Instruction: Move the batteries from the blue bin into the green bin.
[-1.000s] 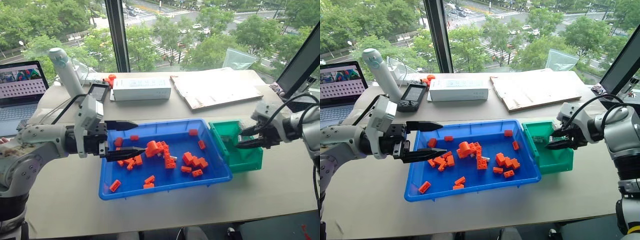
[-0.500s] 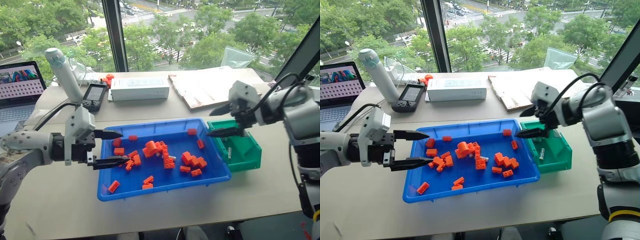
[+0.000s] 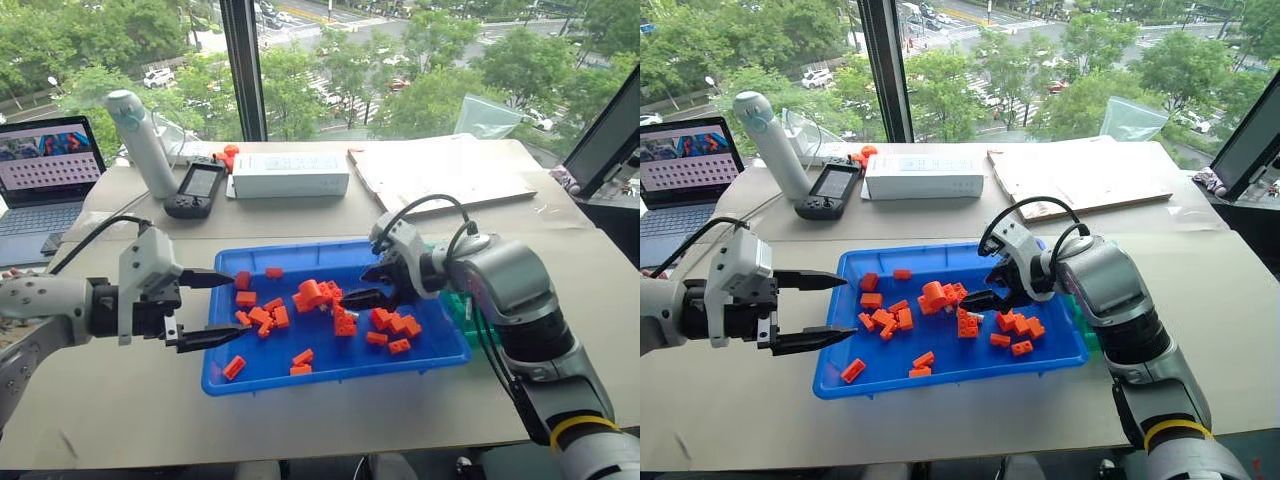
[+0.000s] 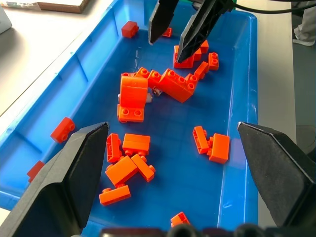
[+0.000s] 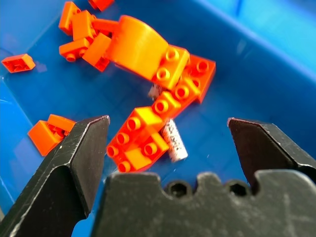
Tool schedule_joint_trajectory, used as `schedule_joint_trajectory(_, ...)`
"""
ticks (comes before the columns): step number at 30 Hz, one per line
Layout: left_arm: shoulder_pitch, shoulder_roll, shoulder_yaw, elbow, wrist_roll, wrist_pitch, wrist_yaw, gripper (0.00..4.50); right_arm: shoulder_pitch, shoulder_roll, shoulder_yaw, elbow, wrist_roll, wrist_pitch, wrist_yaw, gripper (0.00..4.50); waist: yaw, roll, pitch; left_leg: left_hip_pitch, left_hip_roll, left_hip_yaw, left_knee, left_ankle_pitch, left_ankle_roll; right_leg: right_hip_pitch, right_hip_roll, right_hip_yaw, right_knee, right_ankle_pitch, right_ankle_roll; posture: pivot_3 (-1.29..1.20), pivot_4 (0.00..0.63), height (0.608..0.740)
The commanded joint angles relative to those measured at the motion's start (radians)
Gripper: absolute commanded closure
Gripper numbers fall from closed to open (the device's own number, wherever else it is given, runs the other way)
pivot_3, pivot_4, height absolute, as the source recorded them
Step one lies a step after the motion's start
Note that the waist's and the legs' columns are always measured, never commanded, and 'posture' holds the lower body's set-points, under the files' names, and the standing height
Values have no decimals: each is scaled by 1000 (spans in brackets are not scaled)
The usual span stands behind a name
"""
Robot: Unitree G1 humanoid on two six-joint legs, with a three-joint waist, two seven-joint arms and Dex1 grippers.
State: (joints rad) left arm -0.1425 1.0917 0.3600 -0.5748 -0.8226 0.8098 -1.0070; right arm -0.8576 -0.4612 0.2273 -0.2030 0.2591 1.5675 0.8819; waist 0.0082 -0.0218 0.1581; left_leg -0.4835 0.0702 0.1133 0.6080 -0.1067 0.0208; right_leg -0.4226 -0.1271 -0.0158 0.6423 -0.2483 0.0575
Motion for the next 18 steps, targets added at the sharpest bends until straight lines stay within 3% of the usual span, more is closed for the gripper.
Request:
schedule_joint_trajectory(1,-17,1,16,-10,-1,-21,5,0,-33,52,-71,23,75,47,-93,27,-1,0,0,0,0,0,0,0,0,0,0,0,0,0,0,0,150,733)
schedule_joint_trajectory(7,-26,-2,8,-12,-4,-22,11,0,-17,149,-108,57,149,47,-246,27,0,0,0,0,0,0,0,0,0,1,1,0,0,0,0,0,150,733)
schedule_joint_trajectory(12,-25,-2,9,-16,-5,-21,17,0,7,159,-68,57,175,47,-345,27,2,0,0,0,0,0,0,0,0,1,1,-1,0,0,1,0,150,733)
schedule_joint_trajectory(16,-24,-4,12,-20,-11,-21,17,0,12,139,-25,40,162,47,-392,927,-1,0,0,0,0,0,0,0,0,1,1,-1,0,0,1,0,150,733)
schedule_joint_trajectory(18,-25,-5,13,-20,-13,-21,17,0,10,134,-17,36,163,47,-405,1733,-3,0,0,0,0,0,0,0,0,1,1,-1,0,0,1,0,150,733)
